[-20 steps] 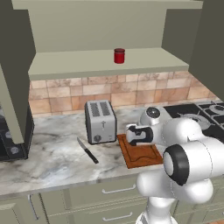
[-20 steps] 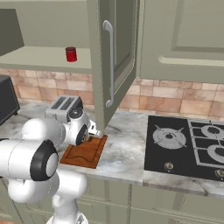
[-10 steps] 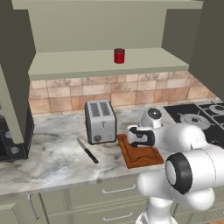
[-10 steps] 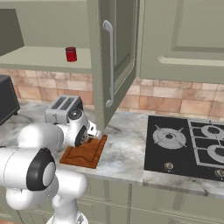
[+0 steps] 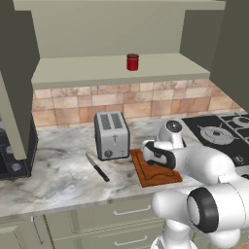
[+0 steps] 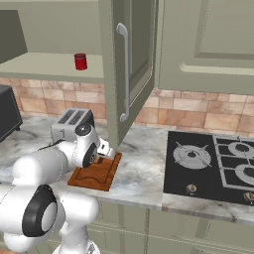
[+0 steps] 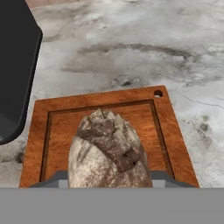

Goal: Pick the bread, place it on the cutting board, pick the jam, place it on the counter, and close the cabinet.

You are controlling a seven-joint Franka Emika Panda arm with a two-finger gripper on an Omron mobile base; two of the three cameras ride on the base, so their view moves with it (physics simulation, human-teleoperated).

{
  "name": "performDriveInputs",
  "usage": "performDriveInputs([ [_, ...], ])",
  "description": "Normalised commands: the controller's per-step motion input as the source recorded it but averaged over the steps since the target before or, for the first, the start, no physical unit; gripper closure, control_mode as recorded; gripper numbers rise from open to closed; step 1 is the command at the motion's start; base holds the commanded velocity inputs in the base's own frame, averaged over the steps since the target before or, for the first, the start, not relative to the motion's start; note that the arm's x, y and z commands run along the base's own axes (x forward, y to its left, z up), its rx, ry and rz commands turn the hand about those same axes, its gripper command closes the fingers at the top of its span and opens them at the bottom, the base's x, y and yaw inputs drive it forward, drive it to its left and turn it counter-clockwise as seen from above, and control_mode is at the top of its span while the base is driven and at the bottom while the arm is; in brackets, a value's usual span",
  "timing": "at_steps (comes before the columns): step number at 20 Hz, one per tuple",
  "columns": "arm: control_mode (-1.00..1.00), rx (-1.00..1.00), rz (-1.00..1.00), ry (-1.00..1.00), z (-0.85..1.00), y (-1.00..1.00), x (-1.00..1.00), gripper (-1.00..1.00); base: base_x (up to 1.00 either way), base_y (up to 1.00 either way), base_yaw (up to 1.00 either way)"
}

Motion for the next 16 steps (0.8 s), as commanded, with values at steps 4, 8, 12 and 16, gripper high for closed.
performDriveInputs([
  [4,-1.00,0.00,0.00,0.00,0.00,0.00,-0.03,-1.00,0.00,0.00,0.00],
  [8,-1.00,0.00,0.00,0.00,-0.03,0.00,-0.03,-1.00,0.00,0.00,0.00],
  [12,-1.00,0.00,0.00,-0.07,-0.07,0.00,-0.08,-1.00,0.00,0.00,0.00],
  [16,-1.00,0.00,0.00,-0.19,0.00,0.00,-0.12,-1.00,0.00,0.00,0.00],
])
